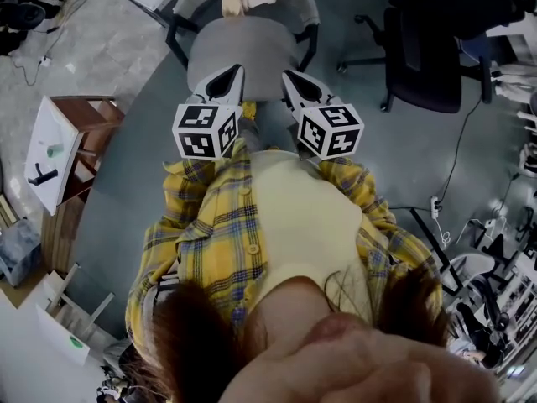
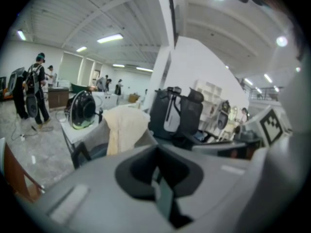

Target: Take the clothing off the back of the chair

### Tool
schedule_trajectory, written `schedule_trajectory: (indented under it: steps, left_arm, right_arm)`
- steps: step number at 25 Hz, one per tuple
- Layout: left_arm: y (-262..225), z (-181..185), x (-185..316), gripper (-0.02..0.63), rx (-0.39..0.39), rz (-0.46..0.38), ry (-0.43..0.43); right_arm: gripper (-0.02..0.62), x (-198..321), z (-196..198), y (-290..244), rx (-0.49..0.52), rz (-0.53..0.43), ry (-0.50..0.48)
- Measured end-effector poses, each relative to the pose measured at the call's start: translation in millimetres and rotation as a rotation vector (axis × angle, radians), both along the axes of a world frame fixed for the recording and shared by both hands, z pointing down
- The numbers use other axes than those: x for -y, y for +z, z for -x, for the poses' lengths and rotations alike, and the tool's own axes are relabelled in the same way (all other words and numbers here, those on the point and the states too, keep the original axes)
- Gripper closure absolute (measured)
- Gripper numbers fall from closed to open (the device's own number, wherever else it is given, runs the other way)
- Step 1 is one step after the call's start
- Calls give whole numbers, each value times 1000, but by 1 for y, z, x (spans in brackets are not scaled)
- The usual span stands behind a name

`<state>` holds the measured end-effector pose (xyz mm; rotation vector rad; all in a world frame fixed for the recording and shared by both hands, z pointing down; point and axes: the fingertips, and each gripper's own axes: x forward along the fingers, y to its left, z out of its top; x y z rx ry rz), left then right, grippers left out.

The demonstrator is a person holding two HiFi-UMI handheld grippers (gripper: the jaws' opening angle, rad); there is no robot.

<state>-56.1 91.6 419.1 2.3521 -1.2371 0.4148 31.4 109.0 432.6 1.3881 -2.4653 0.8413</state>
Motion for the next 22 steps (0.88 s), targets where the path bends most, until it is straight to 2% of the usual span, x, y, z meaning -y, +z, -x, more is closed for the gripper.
schedule_trajectory:
  steps: [22]
  left_arm:
    - [15, 47, 137, 606, -10, 18, 99]
  right_arm:
    - [583, 145, 50, 7, -51, 32, 55]
